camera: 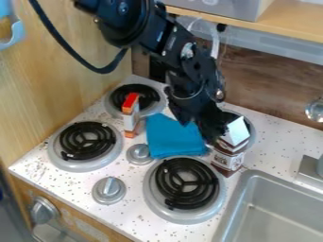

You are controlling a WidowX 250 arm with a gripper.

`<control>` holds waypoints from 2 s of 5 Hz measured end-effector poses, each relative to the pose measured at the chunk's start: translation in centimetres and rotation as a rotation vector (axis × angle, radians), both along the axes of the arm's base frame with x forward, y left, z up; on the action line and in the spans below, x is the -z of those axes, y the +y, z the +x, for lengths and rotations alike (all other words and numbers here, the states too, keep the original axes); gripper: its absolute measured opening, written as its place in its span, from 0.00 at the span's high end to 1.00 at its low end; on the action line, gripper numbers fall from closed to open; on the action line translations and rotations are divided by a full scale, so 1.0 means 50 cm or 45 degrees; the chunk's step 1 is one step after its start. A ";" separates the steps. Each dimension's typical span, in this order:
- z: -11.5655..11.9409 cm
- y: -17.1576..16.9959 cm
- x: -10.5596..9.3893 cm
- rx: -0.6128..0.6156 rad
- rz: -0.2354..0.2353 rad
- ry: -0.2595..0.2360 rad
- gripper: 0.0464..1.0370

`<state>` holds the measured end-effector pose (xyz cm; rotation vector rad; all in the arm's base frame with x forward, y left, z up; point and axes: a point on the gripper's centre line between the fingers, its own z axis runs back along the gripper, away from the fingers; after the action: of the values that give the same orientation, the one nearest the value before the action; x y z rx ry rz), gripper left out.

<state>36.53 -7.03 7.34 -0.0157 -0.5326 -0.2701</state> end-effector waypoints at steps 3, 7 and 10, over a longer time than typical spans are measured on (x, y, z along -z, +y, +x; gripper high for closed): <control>0.060 -0.022 0.019 -0.029 -0.058 0.030 0.04; 0.110 -0.051 0.057 -0.124 -0.097 0.075 0.04; 0.110 -0.071 0.083 -0.095 -0.034 0.114 0.07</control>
<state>42.02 -10.57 3.21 -0.0335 -0.4471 -0.1888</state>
